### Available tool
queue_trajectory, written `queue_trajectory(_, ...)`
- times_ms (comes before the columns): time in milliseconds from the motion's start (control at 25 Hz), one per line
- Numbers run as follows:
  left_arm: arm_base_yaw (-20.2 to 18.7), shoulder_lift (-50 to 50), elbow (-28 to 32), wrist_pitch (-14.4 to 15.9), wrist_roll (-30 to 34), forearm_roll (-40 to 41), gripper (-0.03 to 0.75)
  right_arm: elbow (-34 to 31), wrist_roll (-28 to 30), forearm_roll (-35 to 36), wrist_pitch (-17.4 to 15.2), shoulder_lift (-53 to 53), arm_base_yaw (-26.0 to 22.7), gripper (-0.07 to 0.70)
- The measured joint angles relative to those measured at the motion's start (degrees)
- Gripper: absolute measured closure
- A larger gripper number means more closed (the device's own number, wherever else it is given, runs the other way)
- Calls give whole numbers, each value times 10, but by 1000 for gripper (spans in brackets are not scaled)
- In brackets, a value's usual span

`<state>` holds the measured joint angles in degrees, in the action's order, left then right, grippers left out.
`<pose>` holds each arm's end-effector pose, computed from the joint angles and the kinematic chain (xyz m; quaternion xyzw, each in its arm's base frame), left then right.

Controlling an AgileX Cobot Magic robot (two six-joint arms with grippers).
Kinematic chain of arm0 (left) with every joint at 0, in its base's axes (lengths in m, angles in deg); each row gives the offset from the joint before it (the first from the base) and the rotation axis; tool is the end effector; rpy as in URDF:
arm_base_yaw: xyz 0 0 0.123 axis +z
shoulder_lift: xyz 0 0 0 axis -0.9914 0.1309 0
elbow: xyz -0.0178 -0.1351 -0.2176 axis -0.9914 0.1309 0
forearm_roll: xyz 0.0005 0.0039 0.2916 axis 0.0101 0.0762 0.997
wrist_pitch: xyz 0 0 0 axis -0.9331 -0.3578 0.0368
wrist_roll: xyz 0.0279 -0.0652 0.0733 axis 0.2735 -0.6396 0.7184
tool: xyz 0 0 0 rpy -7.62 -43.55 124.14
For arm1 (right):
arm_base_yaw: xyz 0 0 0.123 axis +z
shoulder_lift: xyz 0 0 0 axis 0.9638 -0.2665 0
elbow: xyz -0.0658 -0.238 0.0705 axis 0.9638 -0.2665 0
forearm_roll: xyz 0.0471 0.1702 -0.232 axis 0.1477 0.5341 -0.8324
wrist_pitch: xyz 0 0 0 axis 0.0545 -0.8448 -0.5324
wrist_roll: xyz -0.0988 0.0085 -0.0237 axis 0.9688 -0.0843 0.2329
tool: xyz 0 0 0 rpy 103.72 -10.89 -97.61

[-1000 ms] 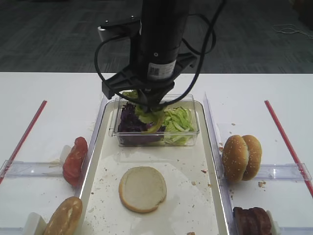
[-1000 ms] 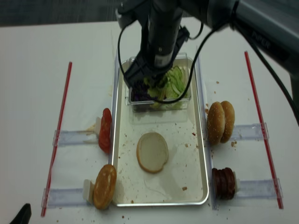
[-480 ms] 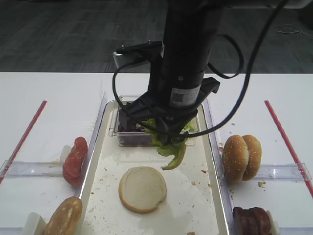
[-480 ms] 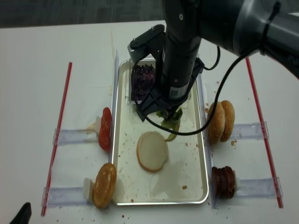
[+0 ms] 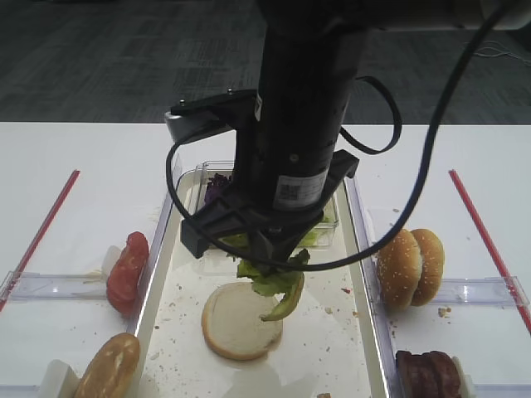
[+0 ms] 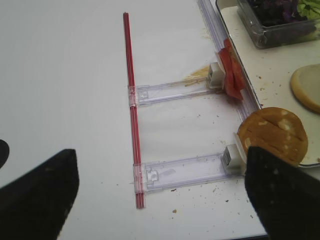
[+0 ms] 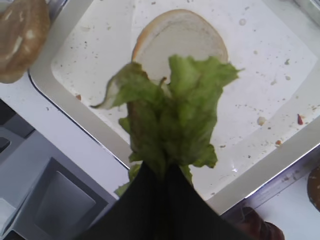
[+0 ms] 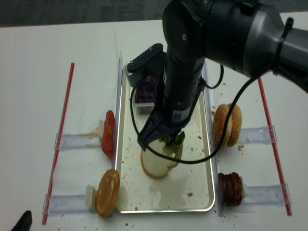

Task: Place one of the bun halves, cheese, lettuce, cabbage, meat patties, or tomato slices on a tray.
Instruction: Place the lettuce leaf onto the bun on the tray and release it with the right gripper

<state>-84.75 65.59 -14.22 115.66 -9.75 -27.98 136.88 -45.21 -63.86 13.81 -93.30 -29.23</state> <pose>0.0608 -0.0015 0.2798 0.0263 0.8806 0.0008 0.4731 0.2584 0.2849 0.2193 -0.3641 0.9258 0.0993 0.0204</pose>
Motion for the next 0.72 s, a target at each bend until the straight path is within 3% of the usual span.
queue_trajectory(360, 0, 0, 0, 0, 0, 0, 64, 0, 7, -2, 1, -16, 0, 558)
queue_trajectory(720, 0, 0, 0, 0, 0, 0, 64, 0, 29, 24, 32, -58, 0, 558)
